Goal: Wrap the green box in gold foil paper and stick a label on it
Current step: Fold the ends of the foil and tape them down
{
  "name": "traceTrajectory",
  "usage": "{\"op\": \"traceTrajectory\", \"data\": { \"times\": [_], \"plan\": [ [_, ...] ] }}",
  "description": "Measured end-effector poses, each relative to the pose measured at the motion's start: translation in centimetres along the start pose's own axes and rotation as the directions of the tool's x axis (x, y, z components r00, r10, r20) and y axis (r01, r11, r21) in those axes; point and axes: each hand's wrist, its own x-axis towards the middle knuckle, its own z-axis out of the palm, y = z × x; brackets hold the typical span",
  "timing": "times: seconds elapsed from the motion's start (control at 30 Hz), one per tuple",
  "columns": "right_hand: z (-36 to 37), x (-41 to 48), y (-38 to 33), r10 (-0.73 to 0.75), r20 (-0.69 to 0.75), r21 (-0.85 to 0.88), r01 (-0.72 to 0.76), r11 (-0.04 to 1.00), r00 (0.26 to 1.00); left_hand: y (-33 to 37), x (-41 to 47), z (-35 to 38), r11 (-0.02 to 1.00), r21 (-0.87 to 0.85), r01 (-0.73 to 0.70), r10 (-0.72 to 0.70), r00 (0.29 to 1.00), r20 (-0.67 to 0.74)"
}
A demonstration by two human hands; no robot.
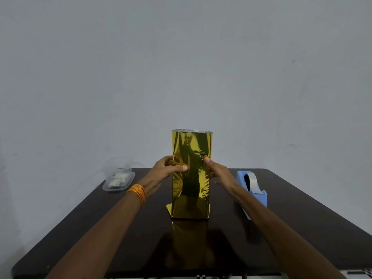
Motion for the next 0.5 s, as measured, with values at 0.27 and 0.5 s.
{"op": "traceTrajectory", "data": {
  "times": [0.27, 0.5],
  "plan": [
    [2.0, -2.2, -2.0, -0.192, -0.365, -0.054, 0.185, 0.981, 0.911, 1.4, -2.5, 3.2, 0.963, 0.25, -0.098, 0.179, 0.929, -0.324],
    [3.6, -2.9, -4.3, -0.199, -0.2, -0.243, 0.148, 0.959, 0.959, 4.0, -4.0, 2.1, 0.957, 0.289, -0.03, 0.03, 1.0, 0.007]
  ]
}}
